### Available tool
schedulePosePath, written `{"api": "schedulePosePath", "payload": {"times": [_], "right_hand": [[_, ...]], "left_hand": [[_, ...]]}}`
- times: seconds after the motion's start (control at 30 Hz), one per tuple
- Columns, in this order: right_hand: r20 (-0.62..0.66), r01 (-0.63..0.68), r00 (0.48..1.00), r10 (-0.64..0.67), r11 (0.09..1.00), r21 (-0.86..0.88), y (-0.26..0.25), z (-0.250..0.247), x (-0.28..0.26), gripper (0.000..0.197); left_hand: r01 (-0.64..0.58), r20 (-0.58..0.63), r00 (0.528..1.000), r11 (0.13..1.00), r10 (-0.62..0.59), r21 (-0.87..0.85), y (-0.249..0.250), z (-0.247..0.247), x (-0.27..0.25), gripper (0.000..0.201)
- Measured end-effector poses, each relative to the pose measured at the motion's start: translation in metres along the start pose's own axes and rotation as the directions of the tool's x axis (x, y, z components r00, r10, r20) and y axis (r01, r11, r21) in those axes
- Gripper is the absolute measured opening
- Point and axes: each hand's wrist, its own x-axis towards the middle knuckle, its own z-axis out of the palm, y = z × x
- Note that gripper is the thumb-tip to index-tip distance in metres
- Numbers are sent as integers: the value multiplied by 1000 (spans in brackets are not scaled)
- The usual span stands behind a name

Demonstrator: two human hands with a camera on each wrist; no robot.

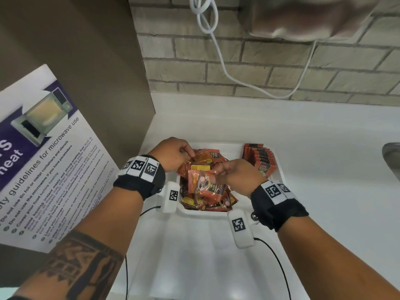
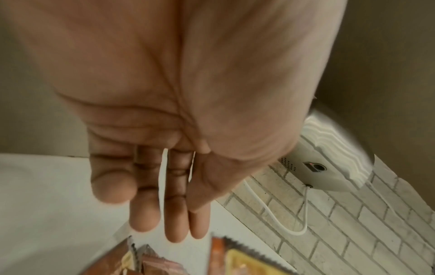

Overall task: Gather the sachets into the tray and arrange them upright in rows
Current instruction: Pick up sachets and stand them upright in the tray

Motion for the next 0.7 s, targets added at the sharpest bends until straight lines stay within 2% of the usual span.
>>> {"api": "schedulePosePath", "payload": {"times": [0.13,0.17,0.23,0.33,0.43,0.5,0.7], "right_hand": [[-73,-56,995,64,992,113,5,-29,-2,7],[-103,-74,990,91,985,156,8,-35,-1,7],[-147,-101,980,137,967,233,12,-45,1,9],[-151,-116,975,163,953,279,16,-52,2,8],[-139,-111,978,154,954,279,19,-51,1,7],[-131,-109,980,149,955,274,21,-49,1,7],[-85,-110,987,140,951,287,22,-46,2,6]], "left_hand": [[0,5,1000,991,-1,135,-3,3,5,17],[7,30,999,988,-12,152,-3,6,5,20],[17,98,994,976,-39,218,-2,12,5,39],[15,134,989,937,-66,350,-1,23,9,62],[19,134,988,914,-80,405,2,28,12,70],[27,119,989,912,-83,410,3,29,13,64],[21,110,992,927,-67,374,13,14,7,22]]}}
